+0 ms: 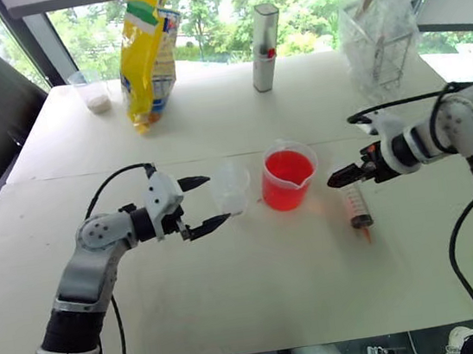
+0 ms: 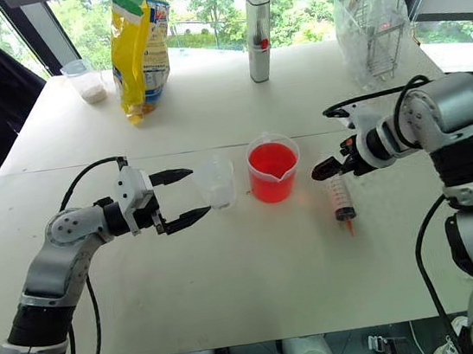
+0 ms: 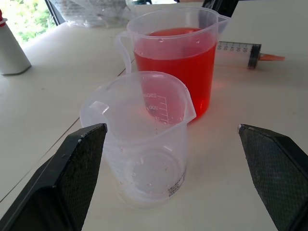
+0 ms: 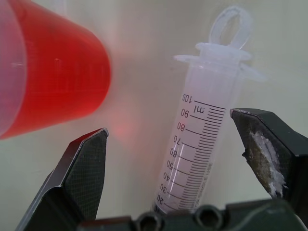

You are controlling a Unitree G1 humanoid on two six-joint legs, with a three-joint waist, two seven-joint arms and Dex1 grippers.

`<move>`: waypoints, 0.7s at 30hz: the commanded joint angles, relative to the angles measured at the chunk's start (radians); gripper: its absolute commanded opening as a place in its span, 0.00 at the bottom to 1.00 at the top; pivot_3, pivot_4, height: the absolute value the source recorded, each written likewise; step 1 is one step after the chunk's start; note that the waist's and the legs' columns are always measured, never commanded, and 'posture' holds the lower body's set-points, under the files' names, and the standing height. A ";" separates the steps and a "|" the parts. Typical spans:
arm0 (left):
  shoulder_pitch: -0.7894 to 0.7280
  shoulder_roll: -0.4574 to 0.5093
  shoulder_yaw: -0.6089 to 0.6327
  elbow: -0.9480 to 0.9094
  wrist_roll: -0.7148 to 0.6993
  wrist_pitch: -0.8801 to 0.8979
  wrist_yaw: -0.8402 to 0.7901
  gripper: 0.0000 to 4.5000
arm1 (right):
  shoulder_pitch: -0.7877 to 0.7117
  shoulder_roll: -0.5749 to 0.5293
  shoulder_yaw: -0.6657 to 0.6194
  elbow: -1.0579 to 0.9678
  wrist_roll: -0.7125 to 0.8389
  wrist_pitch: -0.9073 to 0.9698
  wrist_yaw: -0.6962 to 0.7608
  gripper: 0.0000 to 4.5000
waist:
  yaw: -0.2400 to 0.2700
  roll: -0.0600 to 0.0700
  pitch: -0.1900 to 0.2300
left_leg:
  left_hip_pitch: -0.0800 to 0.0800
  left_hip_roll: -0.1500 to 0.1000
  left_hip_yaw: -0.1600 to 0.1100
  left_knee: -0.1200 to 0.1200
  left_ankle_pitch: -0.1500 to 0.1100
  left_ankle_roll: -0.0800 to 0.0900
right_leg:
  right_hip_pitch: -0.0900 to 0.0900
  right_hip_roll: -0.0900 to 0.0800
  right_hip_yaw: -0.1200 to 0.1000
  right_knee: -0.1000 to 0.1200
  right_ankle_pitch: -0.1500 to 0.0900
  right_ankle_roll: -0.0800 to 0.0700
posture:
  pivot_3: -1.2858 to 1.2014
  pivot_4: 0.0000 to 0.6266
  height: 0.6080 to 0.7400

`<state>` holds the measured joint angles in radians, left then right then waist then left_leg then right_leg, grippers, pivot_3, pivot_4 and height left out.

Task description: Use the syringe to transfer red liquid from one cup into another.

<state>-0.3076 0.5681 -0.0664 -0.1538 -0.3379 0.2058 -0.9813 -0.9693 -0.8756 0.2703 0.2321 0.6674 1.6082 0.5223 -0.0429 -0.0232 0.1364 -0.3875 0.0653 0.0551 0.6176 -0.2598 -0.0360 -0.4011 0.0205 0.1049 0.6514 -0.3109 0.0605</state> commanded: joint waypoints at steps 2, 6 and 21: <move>-0.001 -0.003 0.006 -0.055 -0.007 -0.007 0.012 1.00 | -0.040 0.046 0.073 0.088 -0.086 0.004 -0.004 0.99 | 0.001 0.000 0.000 | -0.004 0.000 0.000 0.003 0.000 0.000 | -0.002 0.000 0.000 0.001 0.001 0.001 | 0.52 0.24 0.99; -0.004 -0.005 0.015 -0.065 -0.003 -0.008 0.029 1.00 | -0.047 0.099 0.102 0.169 -0.150 -0.011 -0.004 0.99 | -0.001 0.000 0.000 | -0.004 0.000 0.000 0.006 0.000 0.000 | -0.002 0.000 -0.001 0.002 0.001 0.002 | 0.52 0.24 0.99; -0.040 0.012 0.021 -0.095 -0.018 0.021 0.058 1.00 | -0.087 0.224 0.152 0.306 -0.323 -0.042 0.004 0.31 | -0.013 -0.004 -0.003 | 0.001 0.000 -0.001 0.013 0.000 0.000 | 0.004 0.001 -0.001 0.004 0.003 0.002 | 0.52 0.24 0.99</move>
<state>-0.3279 0.5679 -0.0642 -0.2074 -0.3387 0.2177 -0.9172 -1.0650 -0.6724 0.4186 0.5191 0.3573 1.5738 0.5255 -0.0561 -0.0268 0.1336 -0.3869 0.0658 0.0537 0.6303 -0.2599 -0.0357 -0.3971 0.0218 0.1037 0.6558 -0.3083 0.0622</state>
